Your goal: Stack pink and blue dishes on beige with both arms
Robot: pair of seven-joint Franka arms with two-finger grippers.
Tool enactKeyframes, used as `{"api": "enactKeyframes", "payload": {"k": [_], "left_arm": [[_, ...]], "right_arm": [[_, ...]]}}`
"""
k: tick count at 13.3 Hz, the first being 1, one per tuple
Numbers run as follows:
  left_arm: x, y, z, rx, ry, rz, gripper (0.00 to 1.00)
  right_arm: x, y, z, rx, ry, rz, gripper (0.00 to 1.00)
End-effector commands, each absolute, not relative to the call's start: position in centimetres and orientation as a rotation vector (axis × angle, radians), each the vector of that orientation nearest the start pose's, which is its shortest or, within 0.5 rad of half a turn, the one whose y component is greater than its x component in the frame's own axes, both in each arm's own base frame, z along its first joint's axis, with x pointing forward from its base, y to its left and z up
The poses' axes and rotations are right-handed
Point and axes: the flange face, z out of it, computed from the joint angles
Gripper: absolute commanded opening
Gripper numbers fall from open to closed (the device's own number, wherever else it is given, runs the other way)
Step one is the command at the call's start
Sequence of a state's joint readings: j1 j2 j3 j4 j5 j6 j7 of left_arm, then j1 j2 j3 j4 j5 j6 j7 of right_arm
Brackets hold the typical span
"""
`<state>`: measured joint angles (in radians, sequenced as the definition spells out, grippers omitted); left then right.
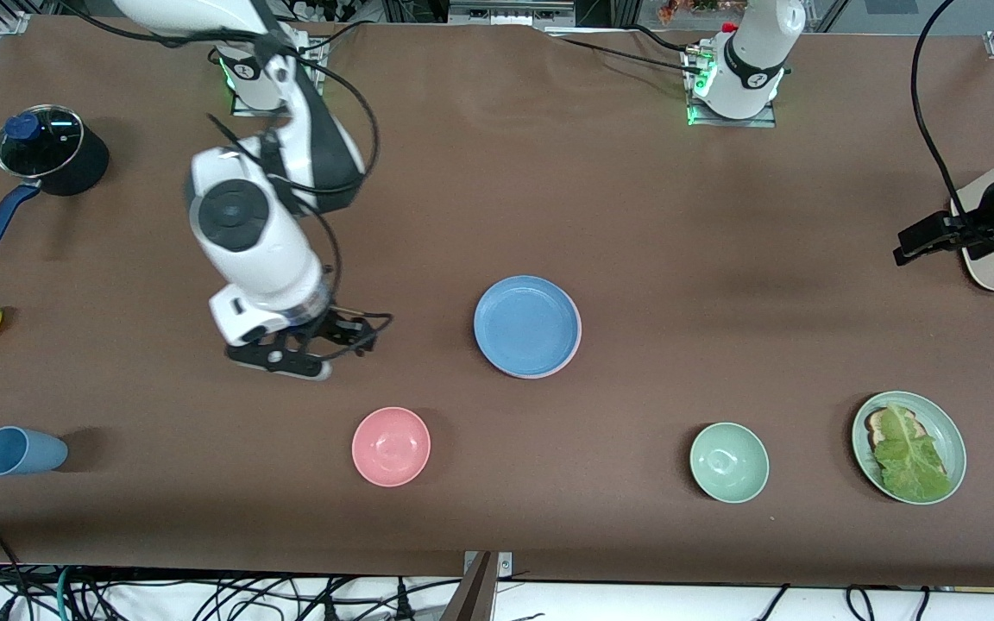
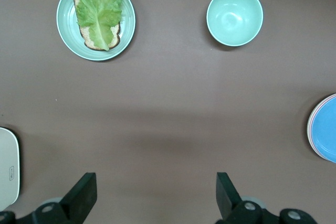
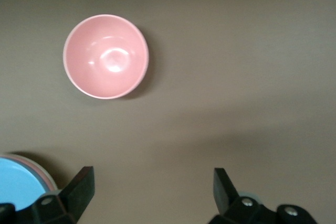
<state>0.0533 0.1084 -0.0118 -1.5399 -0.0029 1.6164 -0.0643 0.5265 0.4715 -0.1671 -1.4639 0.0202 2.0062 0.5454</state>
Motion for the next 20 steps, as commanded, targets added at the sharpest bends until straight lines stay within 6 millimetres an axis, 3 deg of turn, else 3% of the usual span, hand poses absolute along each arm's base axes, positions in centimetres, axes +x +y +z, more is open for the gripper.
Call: {"api": "enactKeyframes", "payload": {"k": [1, 4, 8, 10, 12, 20], "left_arm": [[59.1, 2.5, 58.6, -3.12, -0.132, 0.029, 1.0], [59.3, 2.4, 58.7, -3.12, -0.13, 0.012, 1.0], [59.3, 2.4, 58.7, -3.12, -0.13, 0.012, 1.0], [59.3, 2.4, 58.7, -3.12, -0.13, 0.012, 1.0], [59.3, 2.4, 58.6, -3.119, -0.13, 0.017, 1.0], [59.3, 2.4, 58.6, -3.12, -0.13, 0.014, 1.0]], "right_arm": [[63.4, 22.6, 47.1, -3.128, 0.215, -0.072, 1.0], [61.6, 18.9, 50.6, -3.151, 0.089, 0.018, 1.0], [59.1, 8.9, 55.5, -3.122, 0.064, 0.099, 1.0], [56.5, 6.7, 57.2, -3.108, 0.079, 0.103, 1.0], [54.6, 6.6, 58.3, -3.117, 0.073, 0.085, 1.0], [54.3, 5.1, 59.4, -3.128, 0.075, 0.108, 1.0]]}}
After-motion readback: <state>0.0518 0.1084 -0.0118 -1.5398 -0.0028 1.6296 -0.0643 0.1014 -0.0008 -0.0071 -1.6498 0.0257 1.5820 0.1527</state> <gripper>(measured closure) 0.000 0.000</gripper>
